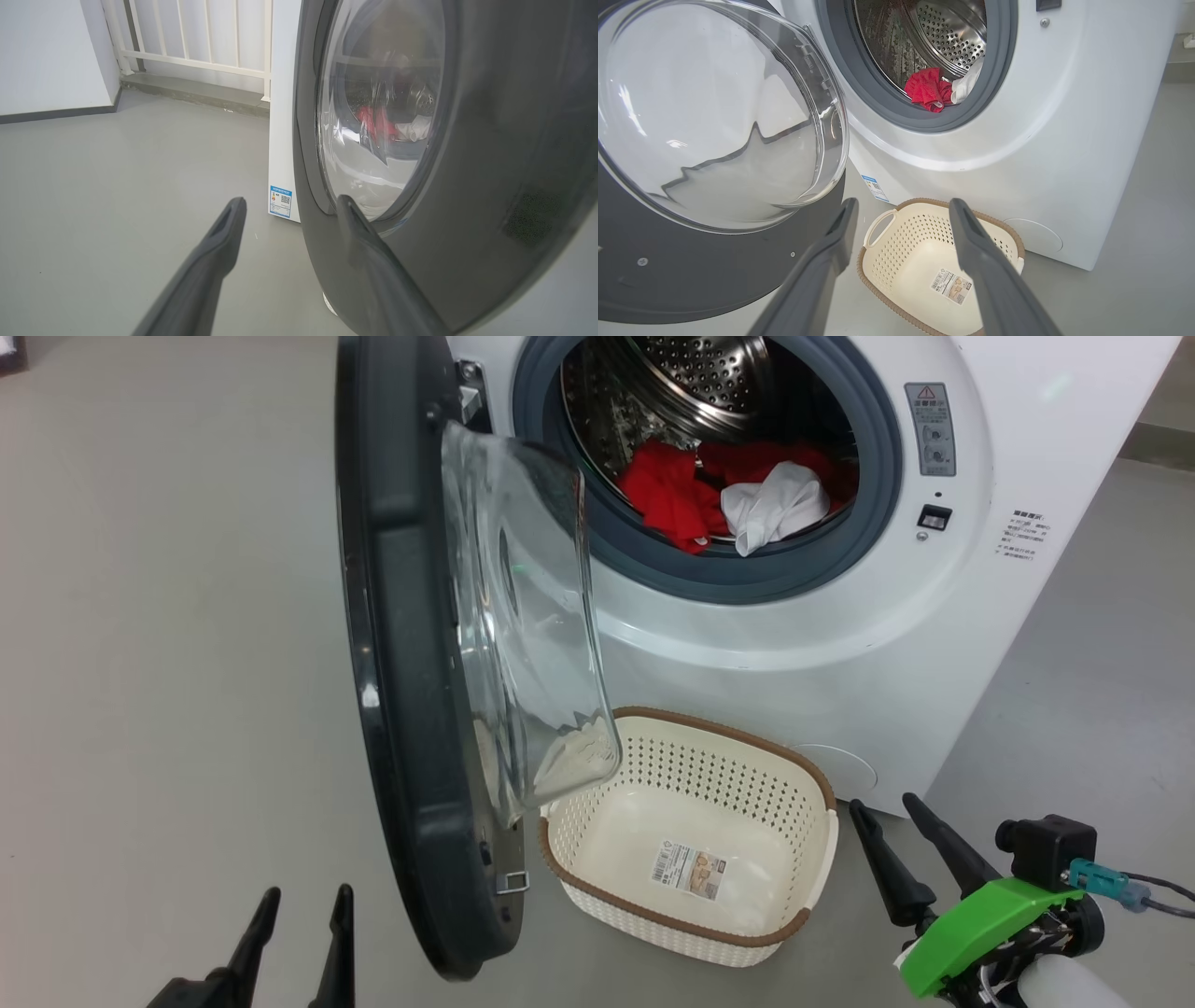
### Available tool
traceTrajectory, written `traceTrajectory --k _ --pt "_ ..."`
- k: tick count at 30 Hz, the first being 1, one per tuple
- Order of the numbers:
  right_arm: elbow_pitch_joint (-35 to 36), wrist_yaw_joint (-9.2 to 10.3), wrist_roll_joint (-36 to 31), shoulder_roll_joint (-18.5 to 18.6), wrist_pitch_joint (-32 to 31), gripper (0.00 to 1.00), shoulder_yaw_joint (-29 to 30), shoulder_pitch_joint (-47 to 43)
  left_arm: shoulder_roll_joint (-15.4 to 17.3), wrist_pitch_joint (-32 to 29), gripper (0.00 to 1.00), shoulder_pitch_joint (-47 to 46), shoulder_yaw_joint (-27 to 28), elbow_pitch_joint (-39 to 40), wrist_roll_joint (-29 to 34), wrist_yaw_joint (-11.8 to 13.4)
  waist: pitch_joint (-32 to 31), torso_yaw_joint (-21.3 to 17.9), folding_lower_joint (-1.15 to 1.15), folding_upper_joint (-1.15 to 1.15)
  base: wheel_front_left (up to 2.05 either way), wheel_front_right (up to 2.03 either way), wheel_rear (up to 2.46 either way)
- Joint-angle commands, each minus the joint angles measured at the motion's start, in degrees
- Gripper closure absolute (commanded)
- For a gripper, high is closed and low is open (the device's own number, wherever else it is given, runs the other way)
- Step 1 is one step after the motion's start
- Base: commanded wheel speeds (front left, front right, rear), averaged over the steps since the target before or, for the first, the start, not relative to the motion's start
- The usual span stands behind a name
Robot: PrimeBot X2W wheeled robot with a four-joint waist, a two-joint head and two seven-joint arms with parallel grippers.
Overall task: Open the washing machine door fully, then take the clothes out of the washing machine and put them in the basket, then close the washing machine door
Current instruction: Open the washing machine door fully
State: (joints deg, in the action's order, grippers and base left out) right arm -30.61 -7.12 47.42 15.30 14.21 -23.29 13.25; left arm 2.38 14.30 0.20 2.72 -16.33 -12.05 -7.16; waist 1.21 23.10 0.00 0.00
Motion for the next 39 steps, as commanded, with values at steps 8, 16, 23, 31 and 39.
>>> traceTrajectory --k 8,16,23,31,39 --pt "8.0 -0.36 -18.9 -4.1 0.8 0.00 10.2 -5.0 0.5 0.7 0.00 -0.9 1.8 1.1 0.3 -0.3 0.3 0.1 0.00 0.00 0.00 0.00 0.00" --pt "9.4 -0.36 -26.8 -7.3 0.8 0.00 15.5 -8.7 0.5 0.7 0.00 -1.0 1.8 1.0 0.4 -0.3 0.2 0.0 0.00 0.00 0.00 0.00 0.00" --pt "8.3 -0.36 -29.6 -8.6 0.8 0.00 16.9 -10.0 0.5 0.7 0.00 -1.0 1.6 0.9 0.2 -0.3 0.4 0.0 0.00 0.00 0.00 0.00 0.00" --pt "8.8 -0.36 -30.9 -8.9 0.8 0.00 17.6 -9.6 0.5 0.7 1.00 -1.6 3.0 2.3 0.2 -0.2 0.3 -0.1 0.00 0.00 0.00 0.00 0.00" --pt "9.4 -0.36 -31.4 -9.2 0.8 0.00 18.0 -9.7 0.5 0.7 1.00 -3.8 8.1 11.1 -3.1 0.7 0.0 0.1 0.00 0.00 0.00 0.00 0.00"
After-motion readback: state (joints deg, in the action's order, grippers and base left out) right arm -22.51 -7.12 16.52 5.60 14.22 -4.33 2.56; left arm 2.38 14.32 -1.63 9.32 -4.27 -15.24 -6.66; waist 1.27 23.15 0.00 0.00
